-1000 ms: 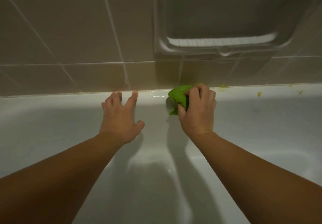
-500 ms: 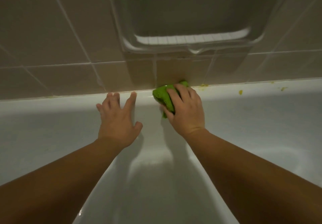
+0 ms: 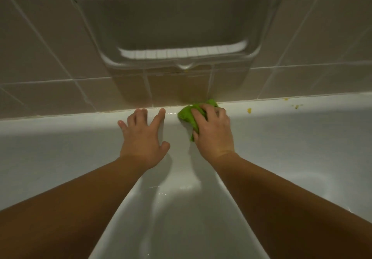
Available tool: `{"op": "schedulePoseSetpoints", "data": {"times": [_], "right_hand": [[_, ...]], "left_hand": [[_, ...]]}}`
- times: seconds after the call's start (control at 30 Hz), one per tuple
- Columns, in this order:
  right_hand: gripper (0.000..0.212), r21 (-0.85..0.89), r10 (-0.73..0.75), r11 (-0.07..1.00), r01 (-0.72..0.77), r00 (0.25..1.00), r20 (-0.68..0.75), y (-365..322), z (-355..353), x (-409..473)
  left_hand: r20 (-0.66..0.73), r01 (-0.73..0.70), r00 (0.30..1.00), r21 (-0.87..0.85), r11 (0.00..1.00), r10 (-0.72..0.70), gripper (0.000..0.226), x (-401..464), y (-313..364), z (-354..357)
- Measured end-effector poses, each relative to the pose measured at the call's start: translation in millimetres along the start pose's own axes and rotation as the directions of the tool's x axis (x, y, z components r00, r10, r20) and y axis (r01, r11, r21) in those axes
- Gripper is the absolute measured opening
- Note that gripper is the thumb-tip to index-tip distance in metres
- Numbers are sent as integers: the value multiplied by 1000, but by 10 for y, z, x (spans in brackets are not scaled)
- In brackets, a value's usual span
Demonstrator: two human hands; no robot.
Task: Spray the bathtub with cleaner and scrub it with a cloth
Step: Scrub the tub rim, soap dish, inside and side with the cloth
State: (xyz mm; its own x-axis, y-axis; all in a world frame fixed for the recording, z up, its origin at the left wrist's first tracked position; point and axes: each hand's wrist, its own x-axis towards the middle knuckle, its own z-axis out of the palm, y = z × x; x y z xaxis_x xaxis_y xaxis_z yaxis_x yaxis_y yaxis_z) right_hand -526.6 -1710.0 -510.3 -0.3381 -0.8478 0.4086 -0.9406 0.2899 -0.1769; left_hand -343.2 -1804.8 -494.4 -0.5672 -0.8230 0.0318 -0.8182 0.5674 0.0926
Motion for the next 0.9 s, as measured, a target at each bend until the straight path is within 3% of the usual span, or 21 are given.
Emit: {"op": "schedulePoseSetpoints", "data": {"times": [0.17,0.33,0.43,0.6,0.7,0.9], "right_hand": [[42,0,286,958,-286,958,26,548,-189,68],[43,57,74,995,-78,995,67,42,-133,177],[53,63,24,997,-34,990,142,162,-221,188],[38,-21,268,963,-267,958,100,672,-355,136],[32,-20,386,922,-386,917,102,413,-320,203],[34,23,94,995,-99,982,165,-188,-207,341]], "left_hand": [[53,1,999,4,1000,-1,96,4,26,-94],[53,-13,999,9,1000,13,99,2,79,-109],[82,-39,996,8,999,38,99,-7,38,-165],[124,-119,985,-43,992,124,95,-9,-189,-308],[163,-144,976,-11,989,144,96,-40,-409,-350],[172,-157,972,-24,987,158,98,-34,-630,-358]]}}
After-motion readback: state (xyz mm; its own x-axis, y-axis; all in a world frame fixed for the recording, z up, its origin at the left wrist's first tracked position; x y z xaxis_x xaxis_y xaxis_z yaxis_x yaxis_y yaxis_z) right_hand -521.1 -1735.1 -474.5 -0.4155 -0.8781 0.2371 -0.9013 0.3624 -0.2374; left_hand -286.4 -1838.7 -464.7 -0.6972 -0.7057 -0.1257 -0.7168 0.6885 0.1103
